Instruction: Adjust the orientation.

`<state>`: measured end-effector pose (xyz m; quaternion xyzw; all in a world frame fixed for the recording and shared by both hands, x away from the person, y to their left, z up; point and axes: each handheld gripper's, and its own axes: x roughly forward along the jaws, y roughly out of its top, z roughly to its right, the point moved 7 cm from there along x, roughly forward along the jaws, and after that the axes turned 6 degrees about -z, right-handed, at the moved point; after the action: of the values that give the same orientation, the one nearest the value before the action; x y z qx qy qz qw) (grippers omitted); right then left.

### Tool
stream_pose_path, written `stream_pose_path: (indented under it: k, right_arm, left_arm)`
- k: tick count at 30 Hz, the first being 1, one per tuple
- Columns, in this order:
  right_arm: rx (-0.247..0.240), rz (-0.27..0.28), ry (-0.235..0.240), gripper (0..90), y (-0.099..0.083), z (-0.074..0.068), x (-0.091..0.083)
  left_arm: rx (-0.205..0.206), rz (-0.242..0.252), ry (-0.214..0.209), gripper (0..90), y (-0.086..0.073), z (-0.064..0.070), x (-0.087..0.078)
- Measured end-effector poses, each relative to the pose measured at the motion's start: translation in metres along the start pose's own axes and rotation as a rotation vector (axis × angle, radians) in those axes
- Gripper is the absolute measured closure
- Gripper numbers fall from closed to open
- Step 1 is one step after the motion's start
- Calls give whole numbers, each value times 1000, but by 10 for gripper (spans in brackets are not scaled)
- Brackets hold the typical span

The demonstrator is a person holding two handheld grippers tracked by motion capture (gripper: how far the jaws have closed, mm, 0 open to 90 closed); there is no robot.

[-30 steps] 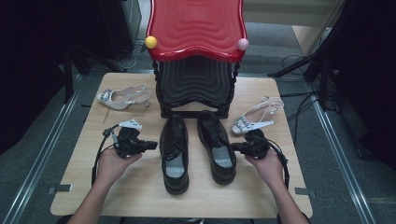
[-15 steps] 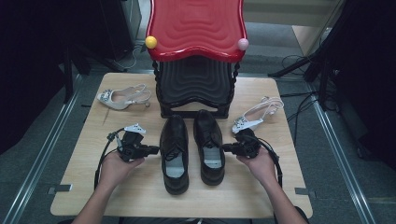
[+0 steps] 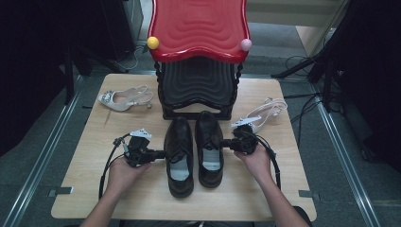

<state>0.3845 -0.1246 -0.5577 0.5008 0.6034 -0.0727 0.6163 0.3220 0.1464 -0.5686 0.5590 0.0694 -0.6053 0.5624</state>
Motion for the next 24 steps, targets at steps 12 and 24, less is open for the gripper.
stream_pose_path:
  k: [12,24]
  right_arm:
    - [-6,7,-5,900,3,2,0]
    - [34,78,-16,887,4,9,-22]
  left_arm:
    - [17,-18,-41,900,-1,16,7]
    - [115,-78,-105,897,-3,42,17]
